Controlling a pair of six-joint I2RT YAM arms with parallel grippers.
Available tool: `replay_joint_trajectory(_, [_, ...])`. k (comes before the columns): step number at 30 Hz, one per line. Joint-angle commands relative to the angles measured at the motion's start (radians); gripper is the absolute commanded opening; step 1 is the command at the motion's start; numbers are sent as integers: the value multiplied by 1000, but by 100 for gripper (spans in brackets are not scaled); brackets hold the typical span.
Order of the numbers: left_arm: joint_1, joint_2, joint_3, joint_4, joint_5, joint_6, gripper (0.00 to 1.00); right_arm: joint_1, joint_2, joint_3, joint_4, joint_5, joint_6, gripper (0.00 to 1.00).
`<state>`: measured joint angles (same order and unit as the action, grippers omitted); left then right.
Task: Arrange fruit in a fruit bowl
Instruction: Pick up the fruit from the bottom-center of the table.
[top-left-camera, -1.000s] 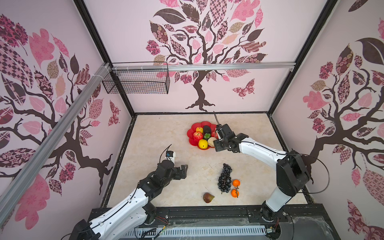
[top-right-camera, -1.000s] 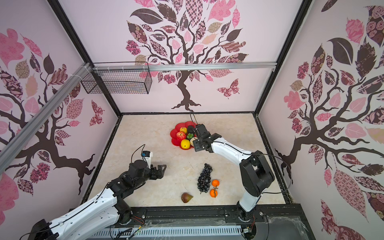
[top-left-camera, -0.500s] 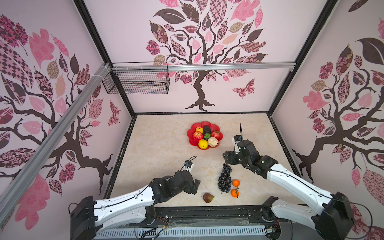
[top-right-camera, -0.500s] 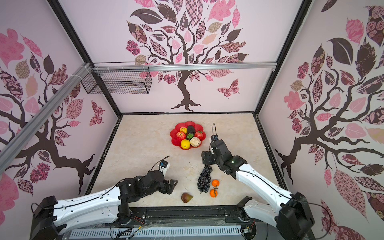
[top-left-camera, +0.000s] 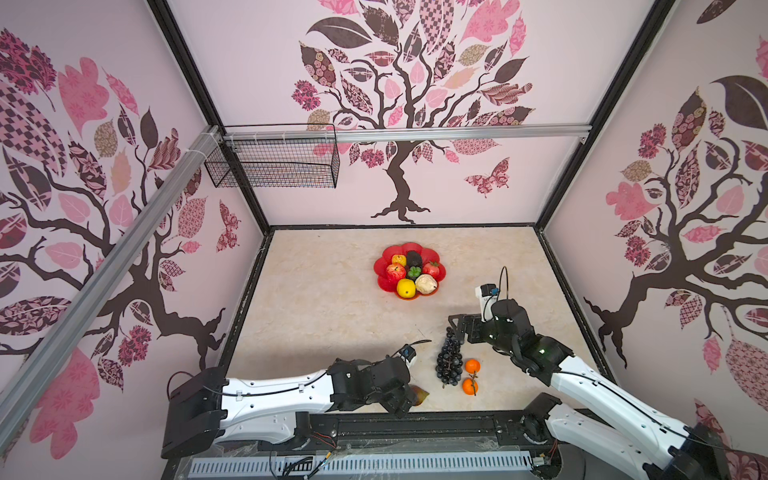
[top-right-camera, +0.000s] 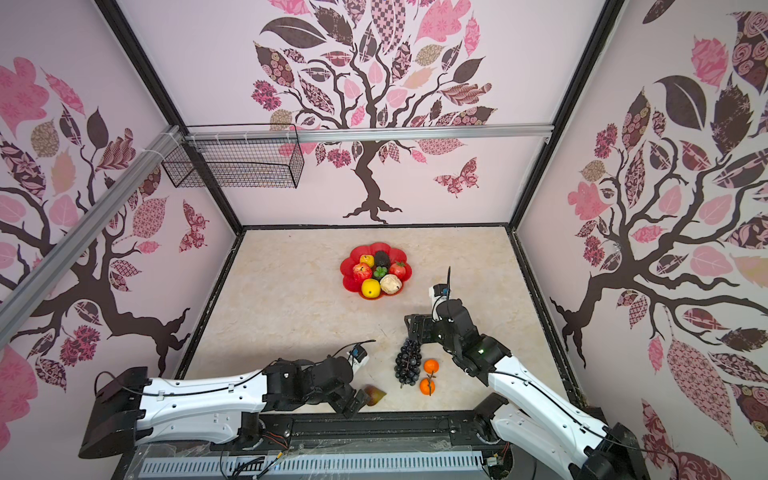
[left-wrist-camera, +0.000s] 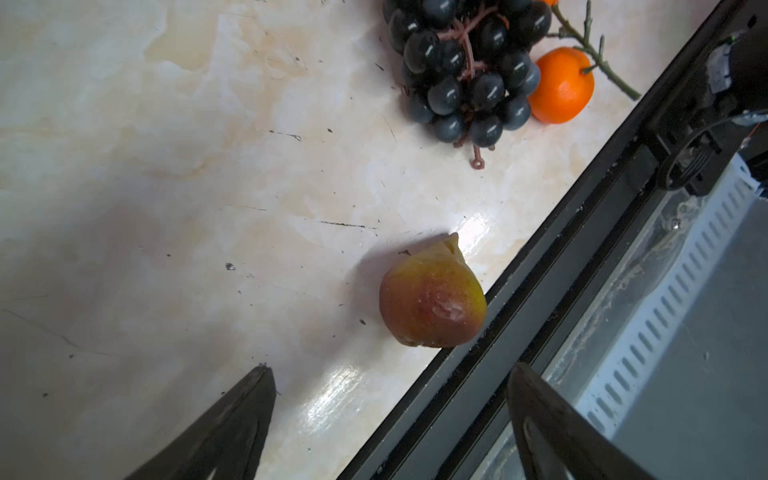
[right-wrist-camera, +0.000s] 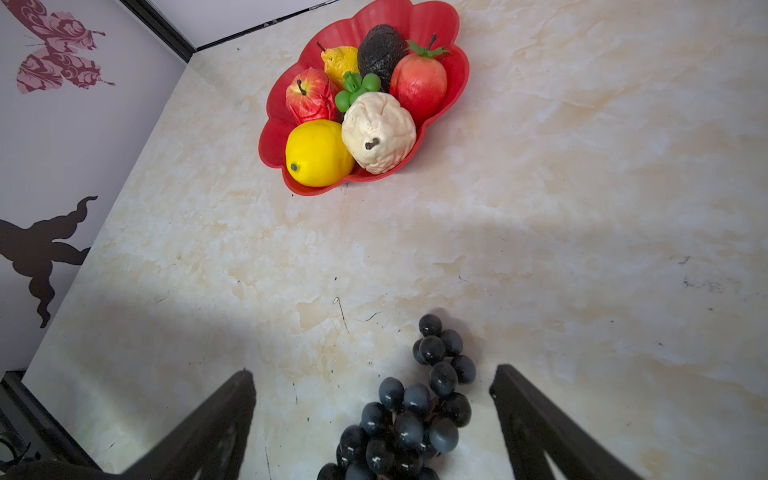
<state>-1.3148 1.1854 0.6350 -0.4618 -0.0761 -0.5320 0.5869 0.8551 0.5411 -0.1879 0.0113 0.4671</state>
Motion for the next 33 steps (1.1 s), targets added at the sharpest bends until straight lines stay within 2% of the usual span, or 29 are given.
replay_joint_trajectory(1, [-31,56,78,-3,39,38,90,2,-24,-5,29,-8,3,93])
replay_joint_trajectory(11, [-40,185,143,-22,-3,27,89,2,-39,-21,33,-37,7,94])
replay_joint_trajectory(19, [-40,292,191,-45,-30,11,81,2,-51,-29,28,-28,1,94])
replay_joint_trajectory(33, [-40,340,201,-17,-33,1,68,2,-49,-38,28,-35,-6,94])
